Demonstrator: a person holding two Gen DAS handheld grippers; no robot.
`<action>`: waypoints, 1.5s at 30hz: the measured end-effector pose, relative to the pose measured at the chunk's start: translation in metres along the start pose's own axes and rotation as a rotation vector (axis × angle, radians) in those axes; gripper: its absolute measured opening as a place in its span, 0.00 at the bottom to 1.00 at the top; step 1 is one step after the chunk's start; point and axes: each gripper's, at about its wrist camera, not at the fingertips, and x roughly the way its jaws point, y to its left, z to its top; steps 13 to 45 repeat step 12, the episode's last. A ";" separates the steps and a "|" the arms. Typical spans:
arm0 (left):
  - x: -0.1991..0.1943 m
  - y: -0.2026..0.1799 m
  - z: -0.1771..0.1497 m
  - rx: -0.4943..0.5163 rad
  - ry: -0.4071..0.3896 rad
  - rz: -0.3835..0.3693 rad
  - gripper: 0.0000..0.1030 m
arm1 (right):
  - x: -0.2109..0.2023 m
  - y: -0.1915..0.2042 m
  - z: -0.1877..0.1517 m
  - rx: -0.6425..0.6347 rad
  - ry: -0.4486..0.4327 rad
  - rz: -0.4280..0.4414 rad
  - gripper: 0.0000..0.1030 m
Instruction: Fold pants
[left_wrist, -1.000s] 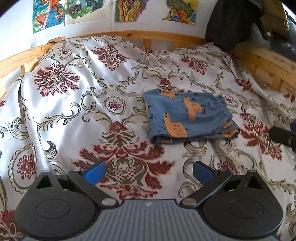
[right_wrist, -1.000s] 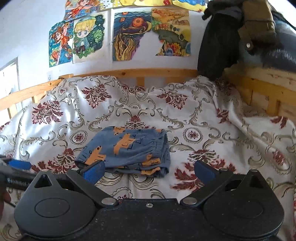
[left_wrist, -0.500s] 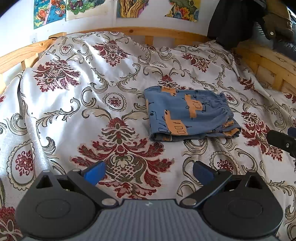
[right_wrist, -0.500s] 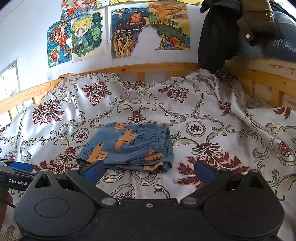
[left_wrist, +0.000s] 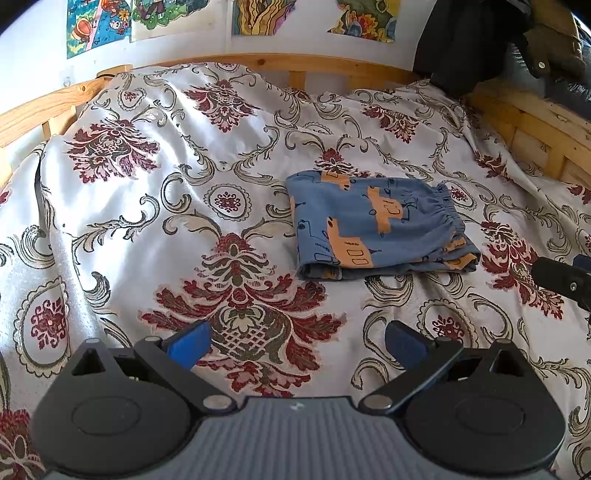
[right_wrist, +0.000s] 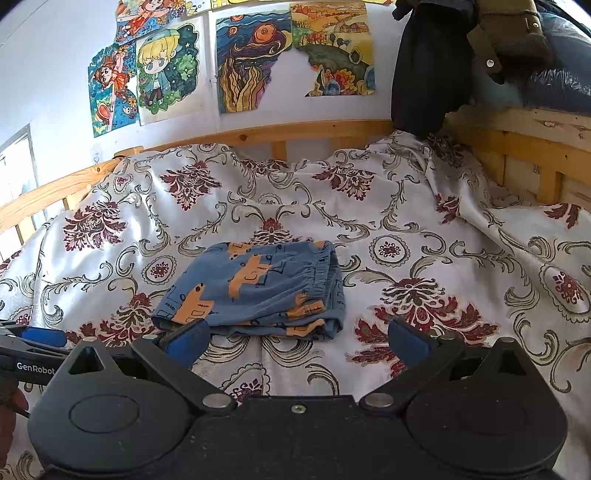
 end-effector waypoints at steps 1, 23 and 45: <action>0.000 0.000 0.000 0.000 -0.001 0.000 1.00 | 0.000 0.000 0.000 0.000 0.000 0.000 0.99; -0.005 -0.008 -0.002 0.076 -0.021 -0.066 1.00 | 0.000 0.000 0.000 0.001 0.002 0.001 0.99; -0.005 -0.008 -0.002 0.076 -0.021 -0.066 1.00 | 0.000 0.000 0.000 0.001 0.002 0.001 0.99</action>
